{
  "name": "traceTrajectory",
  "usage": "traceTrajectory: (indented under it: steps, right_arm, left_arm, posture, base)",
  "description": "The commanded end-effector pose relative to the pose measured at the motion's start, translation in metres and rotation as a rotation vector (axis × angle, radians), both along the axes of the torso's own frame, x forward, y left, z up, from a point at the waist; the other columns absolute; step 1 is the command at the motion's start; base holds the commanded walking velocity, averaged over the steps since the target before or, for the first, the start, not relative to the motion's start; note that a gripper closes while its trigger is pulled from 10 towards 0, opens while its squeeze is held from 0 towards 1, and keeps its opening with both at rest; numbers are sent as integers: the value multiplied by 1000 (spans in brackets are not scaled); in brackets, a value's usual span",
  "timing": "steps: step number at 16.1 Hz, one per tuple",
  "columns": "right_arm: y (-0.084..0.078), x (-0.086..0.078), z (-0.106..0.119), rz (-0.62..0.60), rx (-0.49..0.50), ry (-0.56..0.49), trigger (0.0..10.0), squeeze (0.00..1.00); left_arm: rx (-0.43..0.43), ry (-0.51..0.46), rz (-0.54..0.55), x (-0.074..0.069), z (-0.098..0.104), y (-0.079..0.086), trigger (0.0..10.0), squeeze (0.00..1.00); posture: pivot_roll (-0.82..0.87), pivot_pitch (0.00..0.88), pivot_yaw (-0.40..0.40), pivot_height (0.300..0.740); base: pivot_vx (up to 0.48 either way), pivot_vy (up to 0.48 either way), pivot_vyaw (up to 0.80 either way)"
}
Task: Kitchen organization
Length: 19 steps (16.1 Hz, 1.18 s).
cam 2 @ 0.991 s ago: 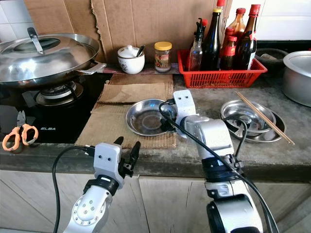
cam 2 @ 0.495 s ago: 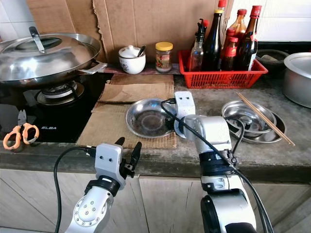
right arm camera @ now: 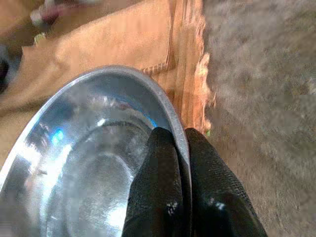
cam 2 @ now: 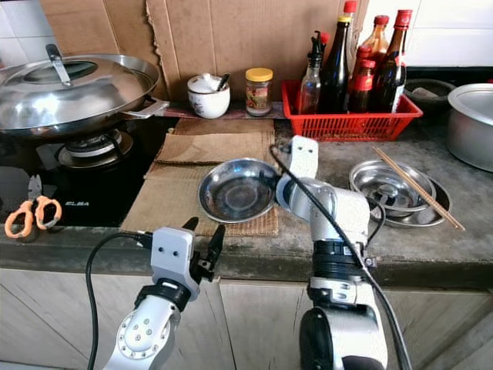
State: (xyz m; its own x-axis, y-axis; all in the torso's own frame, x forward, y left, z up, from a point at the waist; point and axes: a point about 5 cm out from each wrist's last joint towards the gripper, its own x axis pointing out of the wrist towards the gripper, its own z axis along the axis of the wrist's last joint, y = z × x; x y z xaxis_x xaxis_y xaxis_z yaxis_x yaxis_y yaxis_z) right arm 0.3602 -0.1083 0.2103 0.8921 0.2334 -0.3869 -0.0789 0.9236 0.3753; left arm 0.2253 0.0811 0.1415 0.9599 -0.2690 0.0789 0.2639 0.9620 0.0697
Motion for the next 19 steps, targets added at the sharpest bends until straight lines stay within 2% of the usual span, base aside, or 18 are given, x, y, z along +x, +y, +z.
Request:
traceTrajectory:
  steps: [1, 3, 6, 7, 8, 9, 10, 11, 14, 19]
  right_arm:
    - [-4, -2, -3, -76, 110, -13, 0, 0]
    - [0, -5, 4, -109, 216, -106, 0, 0]
    - [0, -11, 14, -168, 265, -259, 0, 0]
    - [1, -15, 16, -171, 225, -310, 0, 0]
    - [1, -22, 21, -176, 164, -403, 0, 0]
    - [5, -29, 27, -125, 126, -495, 0, 0]
    - [7, -33, 29, -98, 98, -538, 0, 0]
    - [13, -48, 35, -44, 36, -688, 0, 0]
    - [13, -60, 28, -18, -131, -780, 0, 0]
    - [10, -74, 19, -17, -173, -842, 0, 0]
  left_arm:
    - [4, -2, 3, 2, -1, -1, 10000, 0]
    - [3, -4, 4, 2, 0, -1, 10000, 0]
    - [1, -5, 7, 3, 0, 0, 10000, 0]
    - [0, -6, 7, 3, 1, 0, 10000, 0]
    - [-1, -6, 7, 3, 1, 0, 10000, 0]
    - [-1, -8, 7, 3, 2, 0, 10000, 0]
    - [-2, -8, 7, 3, 2, 0, 10000, 0]
    - [-10, -13, 5, 4, 4, -1, 10000, 0]
    - [-16, -33, 9, 4, 7, -1, 10000, 0]
    - [-23, -60, 6, 4, 12, -1, 10000, 0]
  posture:
    - [72, 0, -53, 740]
    - [72, 0, -51, 740]
    - [71, 0, -46, 740]
    - [71, 0, -46, 740]
    - [72, 0, -44, 740]
    - [70, 0, -42, 740]
    - [70, 0, -42, 740]
    - [69, 0, -41, 740]
    - [70, 0, -41, 740]
    - [62, 0, -38, 740]
  base:
    - [0, 0, 0]
    - [0, 0, 0]
    - [0, 0, 0]
    - [0, 0, 0]
    - [0, 0, 0]
    - [0, 0, 0]
    - [0, 0, 0]
    - [0, 0, 0]
    - [0, 0, 0]
    - [0, 0, 0]
